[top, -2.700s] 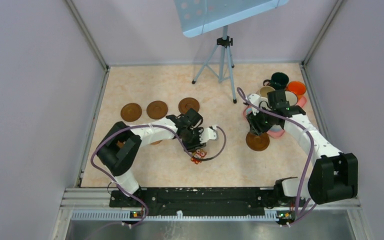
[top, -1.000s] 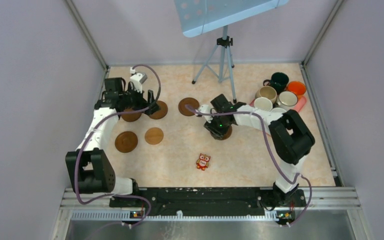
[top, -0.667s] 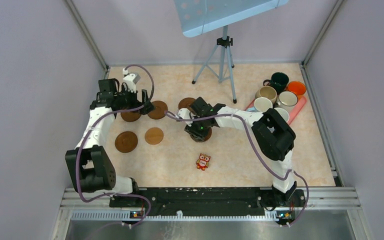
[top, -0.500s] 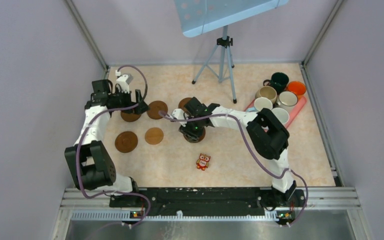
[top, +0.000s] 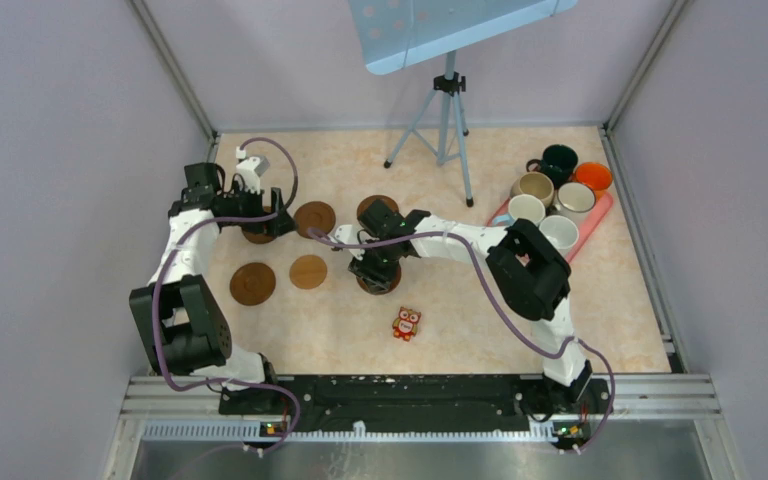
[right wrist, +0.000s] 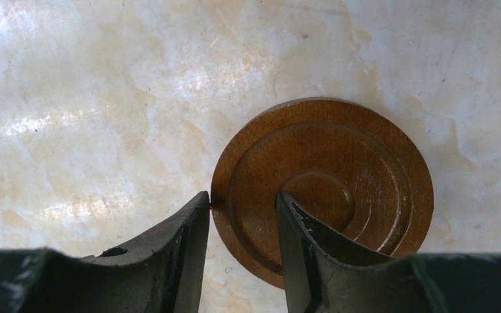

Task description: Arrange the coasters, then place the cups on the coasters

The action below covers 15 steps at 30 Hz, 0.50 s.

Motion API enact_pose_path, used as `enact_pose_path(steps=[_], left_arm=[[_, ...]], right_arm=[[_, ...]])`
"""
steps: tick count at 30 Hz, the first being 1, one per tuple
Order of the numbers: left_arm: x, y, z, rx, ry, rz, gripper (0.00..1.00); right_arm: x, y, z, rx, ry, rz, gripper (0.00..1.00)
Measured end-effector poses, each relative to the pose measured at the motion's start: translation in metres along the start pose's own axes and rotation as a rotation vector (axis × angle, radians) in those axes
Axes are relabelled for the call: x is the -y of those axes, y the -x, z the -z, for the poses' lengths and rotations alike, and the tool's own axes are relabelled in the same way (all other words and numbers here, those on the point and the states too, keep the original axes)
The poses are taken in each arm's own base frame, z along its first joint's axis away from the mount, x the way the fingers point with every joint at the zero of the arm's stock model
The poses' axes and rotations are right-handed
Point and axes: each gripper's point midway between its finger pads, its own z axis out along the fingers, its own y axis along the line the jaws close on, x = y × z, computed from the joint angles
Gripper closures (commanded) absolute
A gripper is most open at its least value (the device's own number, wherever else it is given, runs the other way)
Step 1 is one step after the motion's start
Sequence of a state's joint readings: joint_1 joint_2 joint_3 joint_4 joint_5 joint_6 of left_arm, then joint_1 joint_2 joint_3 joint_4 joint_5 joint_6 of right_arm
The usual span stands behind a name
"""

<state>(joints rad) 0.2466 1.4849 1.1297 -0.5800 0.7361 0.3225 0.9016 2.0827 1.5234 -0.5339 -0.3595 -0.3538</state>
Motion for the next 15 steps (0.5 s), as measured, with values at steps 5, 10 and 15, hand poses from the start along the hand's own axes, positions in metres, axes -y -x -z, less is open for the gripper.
enact_pose_path(steps=[5, 10, 15], left_arm=[[-0.002, -0.011, -0.001, -0.031, -0.003, -0.038, 0.11], [-0.003, -0.034, -0.004, -0.086, -0.007, -0.058, 0.15], [-0.007, -0.058, -0.007, -0.143, 0.002, -0.069, 0.21]], right_arm=[[-0.002, -0.002, 0.004, -0.020, 0.006, -0.017, 0.55], [0.005, 0.009, 0.014, 0.001, -0.008, -0.028, 0.54], [0.017, 0.021, 0.039, 0.055, -0.038, -0.046, 0.54]])
